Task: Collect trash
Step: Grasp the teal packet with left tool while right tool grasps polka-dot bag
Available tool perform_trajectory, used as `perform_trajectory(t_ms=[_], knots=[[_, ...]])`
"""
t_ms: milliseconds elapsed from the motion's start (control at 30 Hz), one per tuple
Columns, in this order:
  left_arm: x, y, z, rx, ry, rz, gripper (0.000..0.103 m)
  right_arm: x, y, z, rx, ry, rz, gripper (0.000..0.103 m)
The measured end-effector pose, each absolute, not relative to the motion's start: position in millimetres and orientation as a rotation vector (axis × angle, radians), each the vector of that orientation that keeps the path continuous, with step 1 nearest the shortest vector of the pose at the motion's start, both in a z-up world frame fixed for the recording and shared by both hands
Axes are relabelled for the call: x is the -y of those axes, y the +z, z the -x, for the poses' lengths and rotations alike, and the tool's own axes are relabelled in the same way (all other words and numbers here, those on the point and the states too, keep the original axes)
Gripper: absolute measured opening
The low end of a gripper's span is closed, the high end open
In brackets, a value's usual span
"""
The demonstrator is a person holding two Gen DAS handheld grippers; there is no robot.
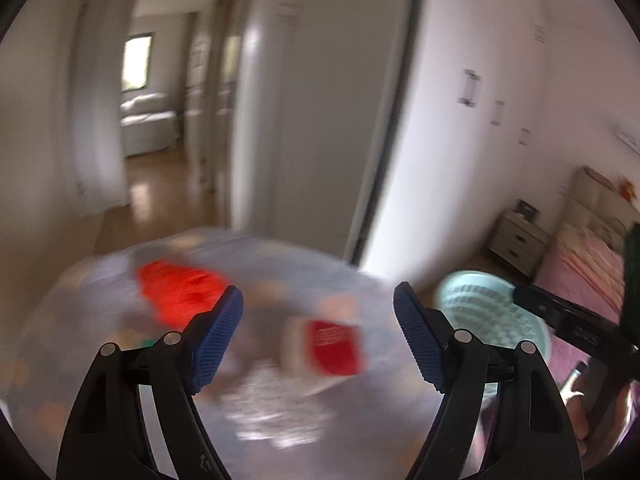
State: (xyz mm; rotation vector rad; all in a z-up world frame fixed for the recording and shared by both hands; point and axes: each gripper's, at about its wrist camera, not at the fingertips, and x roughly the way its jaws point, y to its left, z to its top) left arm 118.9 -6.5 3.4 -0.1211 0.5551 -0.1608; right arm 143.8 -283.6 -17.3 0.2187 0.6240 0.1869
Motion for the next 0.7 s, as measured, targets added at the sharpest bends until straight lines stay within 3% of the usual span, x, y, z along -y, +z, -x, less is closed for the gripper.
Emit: perform_trajectory(t_ms=[333, 700], knots=[[-103, -55, -141, -0.698, -0.053, 0.27, 0.077, 183, -49, -153, -0.714, 0.372, -0.126, 0.049], [-103, -86, -160, -0.789, 0.008, 0.213, 0.073, 127, -82, -153, -0.795, 0.482, -0.024, 0.045]])
